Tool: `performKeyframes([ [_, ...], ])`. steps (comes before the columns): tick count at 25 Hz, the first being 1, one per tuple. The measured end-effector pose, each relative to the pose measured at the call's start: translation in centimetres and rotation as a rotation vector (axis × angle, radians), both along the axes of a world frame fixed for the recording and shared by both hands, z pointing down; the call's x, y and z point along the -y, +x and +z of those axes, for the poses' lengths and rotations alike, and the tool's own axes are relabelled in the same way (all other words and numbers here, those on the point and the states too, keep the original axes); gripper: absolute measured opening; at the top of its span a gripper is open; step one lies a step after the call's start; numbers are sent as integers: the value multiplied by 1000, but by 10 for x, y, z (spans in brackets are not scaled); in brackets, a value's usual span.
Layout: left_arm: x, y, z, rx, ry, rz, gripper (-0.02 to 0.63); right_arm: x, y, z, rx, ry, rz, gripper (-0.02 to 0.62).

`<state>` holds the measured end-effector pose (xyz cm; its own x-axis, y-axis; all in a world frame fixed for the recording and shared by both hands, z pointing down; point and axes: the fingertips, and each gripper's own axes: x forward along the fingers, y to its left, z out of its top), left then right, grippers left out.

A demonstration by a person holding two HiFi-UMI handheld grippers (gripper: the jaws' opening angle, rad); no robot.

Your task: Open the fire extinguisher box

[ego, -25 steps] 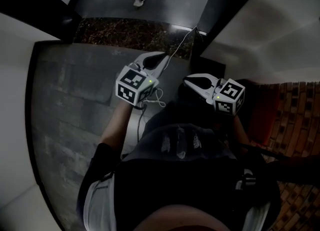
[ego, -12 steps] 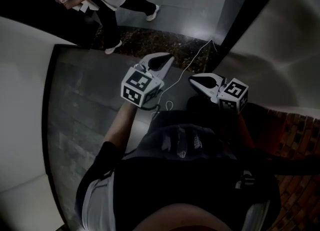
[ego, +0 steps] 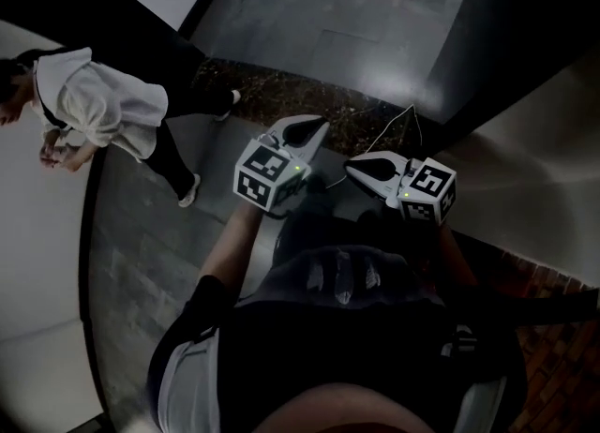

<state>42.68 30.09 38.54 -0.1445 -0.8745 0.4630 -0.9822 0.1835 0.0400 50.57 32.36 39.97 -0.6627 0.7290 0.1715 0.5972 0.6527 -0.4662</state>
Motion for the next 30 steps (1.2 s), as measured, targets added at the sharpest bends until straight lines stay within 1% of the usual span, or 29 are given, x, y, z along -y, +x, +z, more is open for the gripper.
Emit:
performKeyframes([
  [2,-1,-39,-2,-11,22,-1,0,-4,-39,-5,-10,15,-3,0],
  [3,-1,-51,-2,-14,31,1,2,-5,-51,-4,-12,23,-1,0],
  [5,-2,-61,2,-11,42,4,2,-2,-63,1,-12,35,5,0],
  [8,-1,-61,12,9,47,-2,1,5,-63,15,-2,31,10,0],
  [9,-3,-67,16,13,50,-6,1,5,-69,21,-4,29,11,0],
  [10,-8,-82,18,15,54,-9,1,1,-84,24,-9,30,9,0],
  [11,-17,-108,17,12,59,-11,2,-7,-110,25,-17,35,6,0],
  [13,-39,-171,10,-14,66,-3,2,-30,-177,17,-40,53,1,0],
  [14,-48,-195,8,-35,67,7,2,-39,-204,13,-51,58,4,0],
  [16,-59,-225,6,-70,68,29,2,-49,-241,4,-55,56,20,0],
  [20,-70,-276,0,-97,70,71,2,-59,-301,-6,-36,58,54,0],
  [23,-79,-305,1,-96,78,89,2,-69,-331,-3,-47,80,55,0],
  [27,-82,-343,10,-108,99,64,2,-66,-365,3,-91,109,74,0],
  [30,-79,-356,18,-139,90,80,2,-67,-380,10,-106,99,45,0],
])
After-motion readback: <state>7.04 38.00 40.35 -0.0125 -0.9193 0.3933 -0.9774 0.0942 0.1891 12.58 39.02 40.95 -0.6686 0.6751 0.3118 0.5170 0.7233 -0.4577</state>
